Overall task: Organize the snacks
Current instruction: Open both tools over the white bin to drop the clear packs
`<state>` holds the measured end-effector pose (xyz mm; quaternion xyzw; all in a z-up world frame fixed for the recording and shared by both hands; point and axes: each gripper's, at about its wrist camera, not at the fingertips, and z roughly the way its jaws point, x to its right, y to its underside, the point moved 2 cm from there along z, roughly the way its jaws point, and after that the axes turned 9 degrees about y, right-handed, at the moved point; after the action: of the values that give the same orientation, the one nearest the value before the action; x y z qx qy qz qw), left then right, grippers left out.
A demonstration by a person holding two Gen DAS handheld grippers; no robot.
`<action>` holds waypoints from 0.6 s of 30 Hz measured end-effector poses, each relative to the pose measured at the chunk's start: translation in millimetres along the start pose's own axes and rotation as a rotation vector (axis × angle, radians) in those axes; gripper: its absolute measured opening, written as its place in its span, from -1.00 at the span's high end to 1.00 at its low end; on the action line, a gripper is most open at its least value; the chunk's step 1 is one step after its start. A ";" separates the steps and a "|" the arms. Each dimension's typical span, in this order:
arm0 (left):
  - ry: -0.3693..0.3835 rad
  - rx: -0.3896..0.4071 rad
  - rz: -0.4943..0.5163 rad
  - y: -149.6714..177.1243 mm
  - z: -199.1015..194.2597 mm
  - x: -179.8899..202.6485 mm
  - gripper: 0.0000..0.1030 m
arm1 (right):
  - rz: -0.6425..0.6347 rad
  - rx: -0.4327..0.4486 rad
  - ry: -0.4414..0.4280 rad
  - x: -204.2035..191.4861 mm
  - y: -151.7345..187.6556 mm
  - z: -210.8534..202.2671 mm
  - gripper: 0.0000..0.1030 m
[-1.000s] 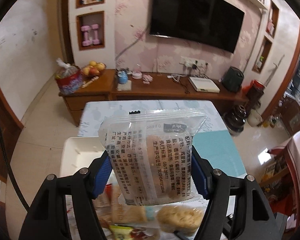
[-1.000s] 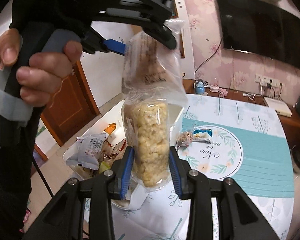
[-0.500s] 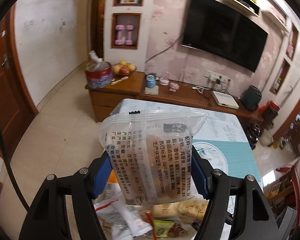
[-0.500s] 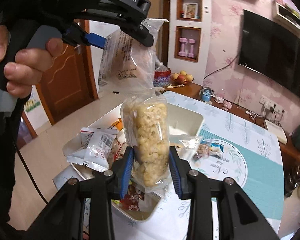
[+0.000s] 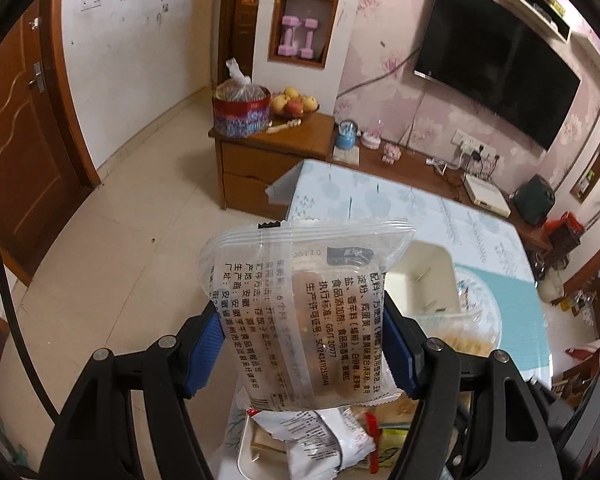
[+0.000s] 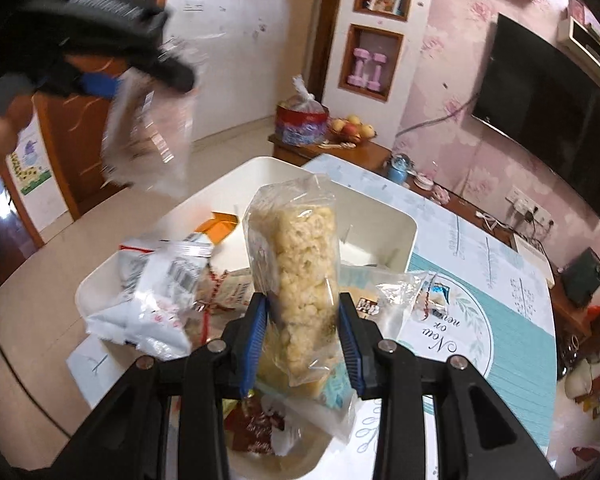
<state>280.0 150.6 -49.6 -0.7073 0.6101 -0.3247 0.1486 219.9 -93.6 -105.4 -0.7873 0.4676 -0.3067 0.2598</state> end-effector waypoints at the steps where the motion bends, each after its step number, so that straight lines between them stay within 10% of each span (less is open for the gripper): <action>1: -0.002 -0.008 -0.001 1.9 4.4 -0.4 -0.35 | 0.004 -0.006 0.006 0.4 -0.6 3.3 0.31; 18: 0.049 -0.140 -0.028 18.2 48.7 18.0 -0.47 | 0.185 -0.022 0.025 33.1 -4.2 12.8 -0.02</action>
<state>298.2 120.4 -91.9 -0.7162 0.6250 -0.3003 0.0792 244.0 -120.0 -103.2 -0.7397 0.5449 -0.2858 0.2725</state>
